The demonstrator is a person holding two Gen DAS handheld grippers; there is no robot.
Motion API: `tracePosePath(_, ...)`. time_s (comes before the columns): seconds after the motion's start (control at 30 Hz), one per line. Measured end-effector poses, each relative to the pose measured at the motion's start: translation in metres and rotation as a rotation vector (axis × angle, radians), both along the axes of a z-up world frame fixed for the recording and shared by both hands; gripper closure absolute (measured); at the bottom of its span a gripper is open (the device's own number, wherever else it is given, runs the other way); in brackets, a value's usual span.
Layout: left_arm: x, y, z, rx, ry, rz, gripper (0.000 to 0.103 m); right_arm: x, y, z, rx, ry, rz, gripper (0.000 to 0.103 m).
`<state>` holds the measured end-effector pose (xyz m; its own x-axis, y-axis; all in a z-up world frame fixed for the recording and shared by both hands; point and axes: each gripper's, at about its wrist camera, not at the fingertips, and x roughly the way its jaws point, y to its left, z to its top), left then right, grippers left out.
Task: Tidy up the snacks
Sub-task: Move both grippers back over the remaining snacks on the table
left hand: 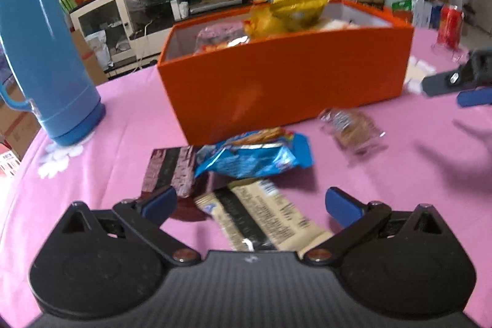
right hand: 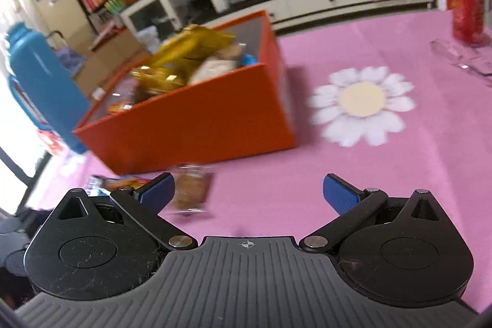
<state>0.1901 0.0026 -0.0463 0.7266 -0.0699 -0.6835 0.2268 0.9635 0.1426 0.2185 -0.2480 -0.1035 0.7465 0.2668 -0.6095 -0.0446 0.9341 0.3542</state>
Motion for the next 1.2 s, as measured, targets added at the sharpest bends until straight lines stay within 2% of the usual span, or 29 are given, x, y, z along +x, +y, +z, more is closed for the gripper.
tracePosePath(0.1, 0.013, 0.007, -0.011, -0.041, 0.077, 0.038, 0.001, 0.012, -0.012, -0.007, 0.025, 0.031, -0.022, 0.009)
tracePosePath(0.17, 0.022, 0.014, -0.016, -0.115, 0.125, 0.072, 0.001, 0.02, -0.011, -0.012, 0.041, 0.06, -0.03, 0.009)
tracePosePath(0.37, 0.03, 0.024, -0.005, -0.188, 0.167, 0.138, 0.001, 0.044, 0.05, -0.015, -0.01, 0.063, 0.117, 0.01)
tracePosePath(0.47, 0.025, 0.037, 0.008, -0.184, 0.12, 0.173, 0.001, 0.047, 0.084, -0.01, -0.035, 0.022, 0.2, 0.009)
tracePosePath(0.6, 0.019, 0.053, 0.021, -0.186, 0.024, 0.204, 0.001, 0.047, 0.094, -0.006, -0.156, -0.025, 0.128, 0.009)
tracePosePath(0.73, 0.043, 0.05, 0.026, -0.266, 0.043, 0.219, 0.001, 0.055, 0.097, -0.014, -0.211, 0.01, 0.082, 0.01)
tracePosePath(0.83, 0.057, 0.039, 0.021, -0.296, 0.054, 0.154, 0.001, 0.065, 0.107, -0.023, -0.227, 0.033, 0.091, 0.01)
tracePosePath(0.87, 0.061, 0.035, 0.018, -0.283, 0.051, 0.153, 0.005, 0.068, 0.107, -0.028, -0.225, 0.047, 0.089, 0.01)
tracePosePath(1.0, 0.066, 0.014, 0.012, -0.209, -0.012, 0.113, 0.022, 0.067, 0.104, -0.033, -0.325, 0.03, 0.055, 0.014)
tracePosePath(1.1, 0.063, 0.001, 0.006, -0.224, 0.026, 0.01, 0.031, 0.065, 0.089, -0.032, -0.341, 0.053, 0.01, 0.015)
tracePosePath(1.2, 0.054, -0.013, -0.001, -0.176, 0.035, -0.052, 0.031, 0.06, 0.069, -0.029, -0.331, 0.069, -0.006, 0.015)
